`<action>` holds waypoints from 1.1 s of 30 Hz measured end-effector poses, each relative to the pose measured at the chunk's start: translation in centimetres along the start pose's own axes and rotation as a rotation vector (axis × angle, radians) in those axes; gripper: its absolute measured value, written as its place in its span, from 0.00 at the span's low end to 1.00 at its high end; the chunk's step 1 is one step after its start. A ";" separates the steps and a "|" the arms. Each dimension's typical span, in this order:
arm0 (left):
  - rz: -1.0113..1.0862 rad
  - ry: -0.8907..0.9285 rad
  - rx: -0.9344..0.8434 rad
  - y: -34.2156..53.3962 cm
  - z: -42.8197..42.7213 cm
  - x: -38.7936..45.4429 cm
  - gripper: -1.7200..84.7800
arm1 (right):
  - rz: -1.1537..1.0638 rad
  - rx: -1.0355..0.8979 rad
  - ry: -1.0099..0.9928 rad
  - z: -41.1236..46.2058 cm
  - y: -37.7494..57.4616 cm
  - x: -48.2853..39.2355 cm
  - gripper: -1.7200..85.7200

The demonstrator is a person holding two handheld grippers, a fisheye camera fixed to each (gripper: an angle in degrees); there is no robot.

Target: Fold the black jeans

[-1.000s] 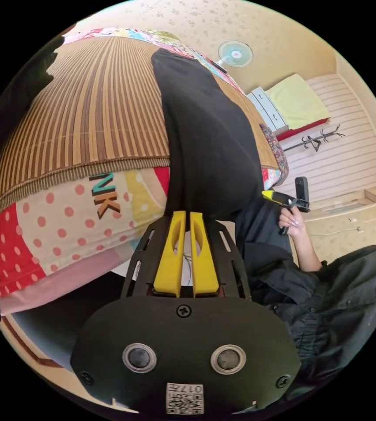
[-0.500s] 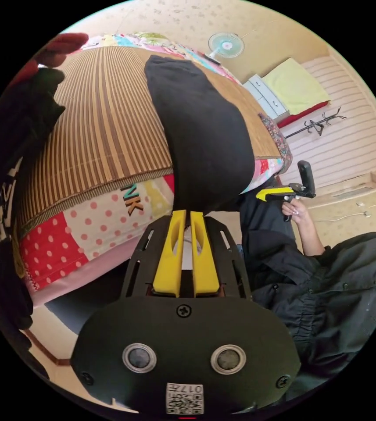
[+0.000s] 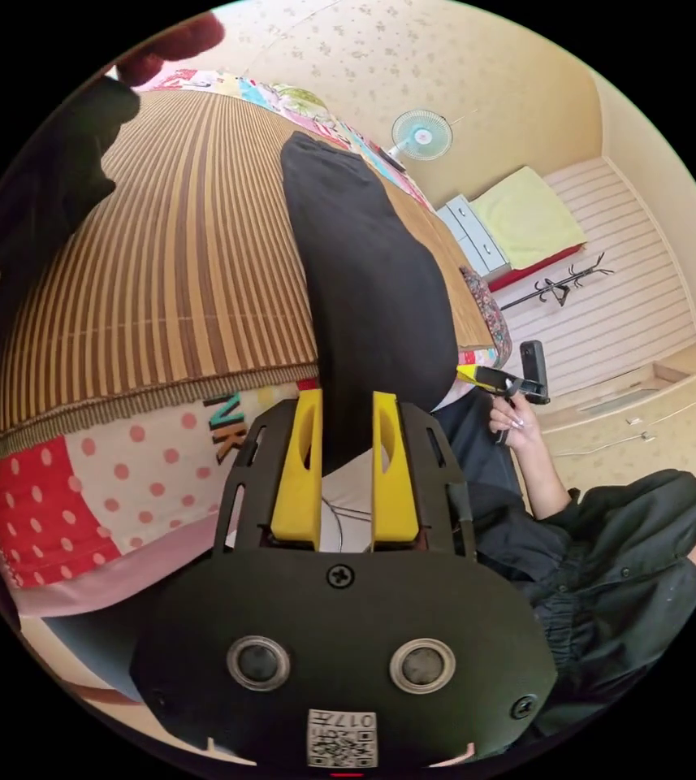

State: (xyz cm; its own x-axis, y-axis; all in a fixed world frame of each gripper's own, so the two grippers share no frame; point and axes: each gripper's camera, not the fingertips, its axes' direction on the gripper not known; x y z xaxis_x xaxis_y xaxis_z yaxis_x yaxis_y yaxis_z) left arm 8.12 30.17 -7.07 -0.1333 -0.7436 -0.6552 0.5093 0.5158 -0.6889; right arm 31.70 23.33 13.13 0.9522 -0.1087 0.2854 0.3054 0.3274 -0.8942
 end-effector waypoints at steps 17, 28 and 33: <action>-0.021 0.168 0.038 -4.7 1.8 -1.1 0.14 | -0.056 -0.017 -0.147 -5.2 -2.5 6.5 0.11; -0.030 0.260 -0.054 -8.8 3.8 -1.7 0.11 | -0.069 -0.103 -0.186 -7.0 -3.3 9.1 0.09; -0.019 0.282 -0.047 -9.0 2.5 -1.2 0.08 | -0.062 -0.097 -0.214 -8.5 -2.9 9.4 0.07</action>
State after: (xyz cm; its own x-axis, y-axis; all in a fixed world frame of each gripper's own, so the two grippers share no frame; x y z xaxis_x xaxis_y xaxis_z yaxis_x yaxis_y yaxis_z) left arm 5.86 25.36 0.67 -0.3768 -0.6092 -0.6978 0.4652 0.5270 -0.7112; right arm 39.71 13.36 15.47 0.9140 0.0793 0.3979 0.3710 0.2333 -0.8988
